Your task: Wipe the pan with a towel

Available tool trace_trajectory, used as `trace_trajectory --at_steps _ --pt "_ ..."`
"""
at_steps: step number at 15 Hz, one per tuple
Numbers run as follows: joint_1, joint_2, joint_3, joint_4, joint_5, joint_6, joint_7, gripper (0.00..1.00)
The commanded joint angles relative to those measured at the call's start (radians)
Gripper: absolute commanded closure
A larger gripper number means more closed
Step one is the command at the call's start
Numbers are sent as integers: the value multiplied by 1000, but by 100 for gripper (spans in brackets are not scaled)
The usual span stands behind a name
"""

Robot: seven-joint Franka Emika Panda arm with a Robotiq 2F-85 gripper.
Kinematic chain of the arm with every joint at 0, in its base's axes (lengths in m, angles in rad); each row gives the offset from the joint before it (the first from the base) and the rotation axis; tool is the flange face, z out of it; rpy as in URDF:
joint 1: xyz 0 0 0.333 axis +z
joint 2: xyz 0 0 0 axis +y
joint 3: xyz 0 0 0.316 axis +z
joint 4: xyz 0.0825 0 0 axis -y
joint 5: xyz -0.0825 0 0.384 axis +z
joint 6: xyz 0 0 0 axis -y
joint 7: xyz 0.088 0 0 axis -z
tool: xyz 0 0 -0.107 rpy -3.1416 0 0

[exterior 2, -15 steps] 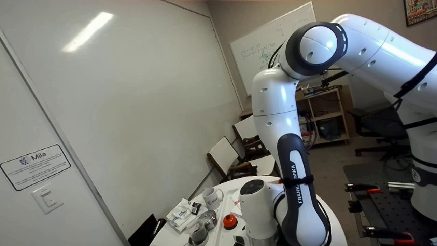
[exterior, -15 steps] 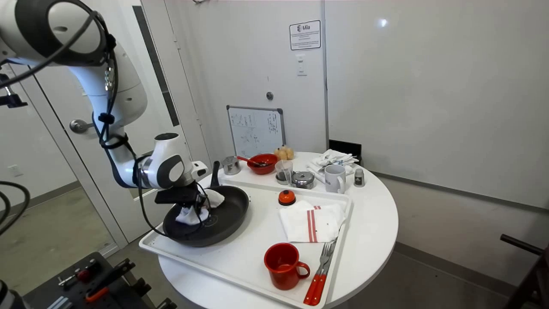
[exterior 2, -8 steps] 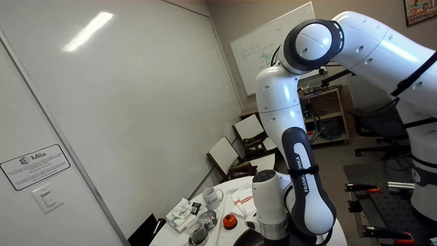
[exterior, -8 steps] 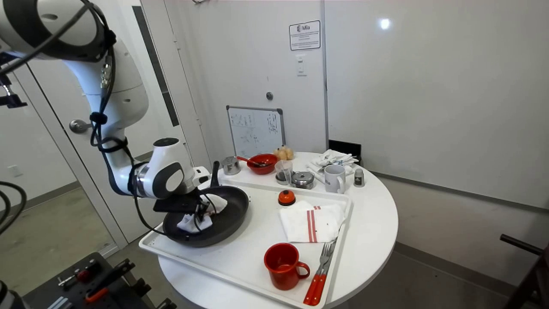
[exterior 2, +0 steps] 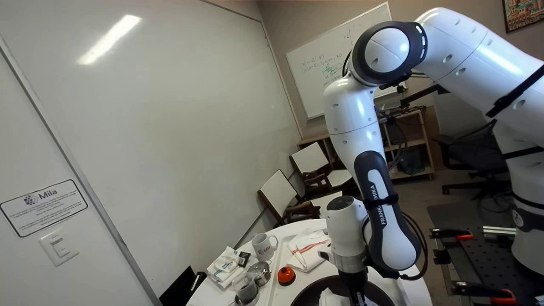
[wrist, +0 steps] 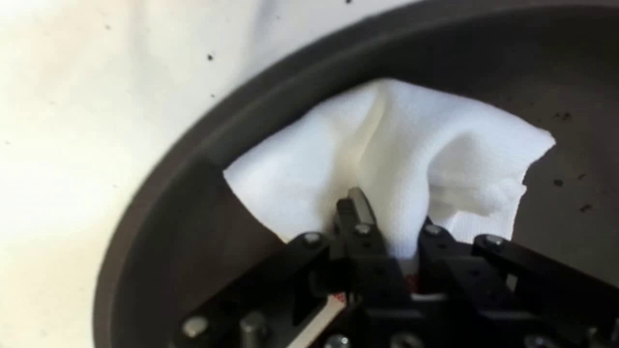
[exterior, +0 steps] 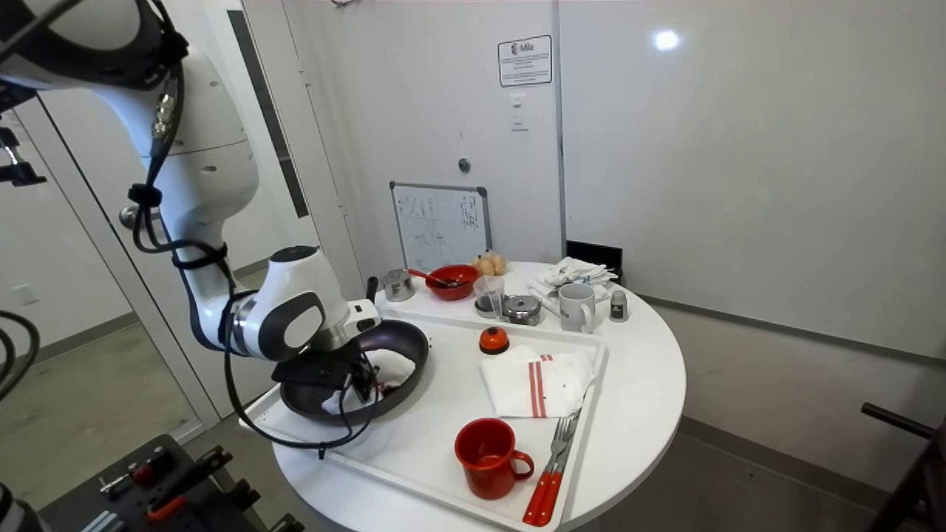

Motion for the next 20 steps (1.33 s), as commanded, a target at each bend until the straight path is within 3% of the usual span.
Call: trace_trajectory --at_steps 1,4,12,15,20 --pt "27 -10 -43 -29 19 9 2 97" --pt "63 -9 -51 -7 19 -7 2 97" --pt "259 3 -68 108 -4 -104 -4 97" --pt "261 13 -67 126 -8 -127 -3 97" --pt "183 34 -108 77 9 -104 10 97"
